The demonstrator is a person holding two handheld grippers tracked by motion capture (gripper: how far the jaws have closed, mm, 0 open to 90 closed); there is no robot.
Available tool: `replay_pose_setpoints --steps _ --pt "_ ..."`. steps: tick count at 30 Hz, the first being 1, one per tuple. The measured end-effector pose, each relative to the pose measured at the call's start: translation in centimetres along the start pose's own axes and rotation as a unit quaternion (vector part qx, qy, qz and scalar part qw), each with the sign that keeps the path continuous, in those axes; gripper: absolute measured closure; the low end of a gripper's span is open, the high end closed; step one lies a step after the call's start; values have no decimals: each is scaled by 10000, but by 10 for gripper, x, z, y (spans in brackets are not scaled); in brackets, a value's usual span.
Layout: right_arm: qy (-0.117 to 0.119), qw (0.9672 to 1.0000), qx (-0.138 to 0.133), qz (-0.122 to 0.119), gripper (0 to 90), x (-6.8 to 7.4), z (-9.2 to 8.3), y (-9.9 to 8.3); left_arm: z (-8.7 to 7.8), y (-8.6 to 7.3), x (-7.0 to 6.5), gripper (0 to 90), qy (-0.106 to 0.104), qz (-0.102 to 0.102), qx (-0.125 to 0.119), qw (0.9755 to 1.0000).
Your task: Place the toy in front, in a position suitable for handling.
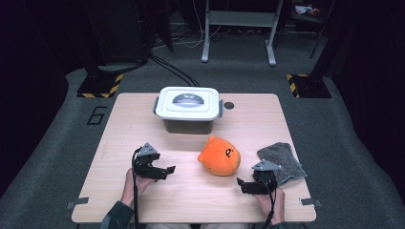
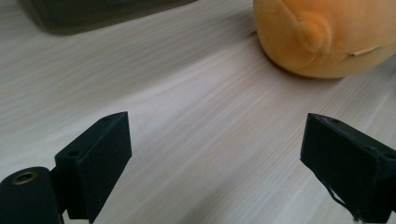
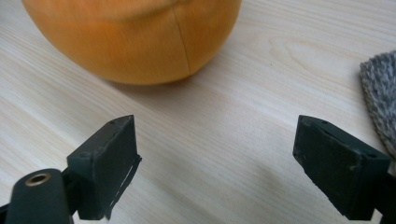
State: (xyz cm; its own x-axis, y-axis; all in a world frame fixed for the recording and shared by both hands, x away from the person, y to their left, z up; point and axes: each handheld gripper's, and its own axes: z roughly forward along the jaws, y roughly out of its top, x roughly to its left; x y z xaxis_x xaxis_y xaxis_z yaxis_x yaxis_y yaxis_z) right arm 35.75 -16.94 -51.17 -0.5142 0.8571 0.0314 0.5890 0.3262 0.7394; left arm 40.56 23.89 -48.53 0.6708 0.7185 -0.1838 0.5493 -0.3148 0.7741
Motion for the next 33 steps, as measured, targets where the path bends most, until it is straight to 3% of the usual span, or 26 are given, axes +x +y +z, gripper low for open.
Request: replay_pose_setpoints --steps 3,4,10,17,22,24,33 --pt "-154 9998 59 -131 134 1 4 -6 7 14 -2 91 -85 104 -18 9999" --pt "-164 9998 68 -122 135 1 5 -8 10 19 -4 92 -124 86 -54 9999" --pt "-202 9998 86 -29 133 -2 9 -12 27 45 -13 107 -211 432 14 9988" --pt "-186 9998 64 -76 126 -7 10 -13 49 63 -23 88 -393 529 73 9978" --pt "-183 9997 71 -107 125 -7 10 -13 62 72 -30 69 -549 636 141 9964" --pt "-213 9997 52 -46 126 -6 10 -13 67 74 -31 84 -696 682 114 9952" --pt "-205 9998 49 -40 126 -6 10 -13 85 74 -42 156 -940 816 249 9919"
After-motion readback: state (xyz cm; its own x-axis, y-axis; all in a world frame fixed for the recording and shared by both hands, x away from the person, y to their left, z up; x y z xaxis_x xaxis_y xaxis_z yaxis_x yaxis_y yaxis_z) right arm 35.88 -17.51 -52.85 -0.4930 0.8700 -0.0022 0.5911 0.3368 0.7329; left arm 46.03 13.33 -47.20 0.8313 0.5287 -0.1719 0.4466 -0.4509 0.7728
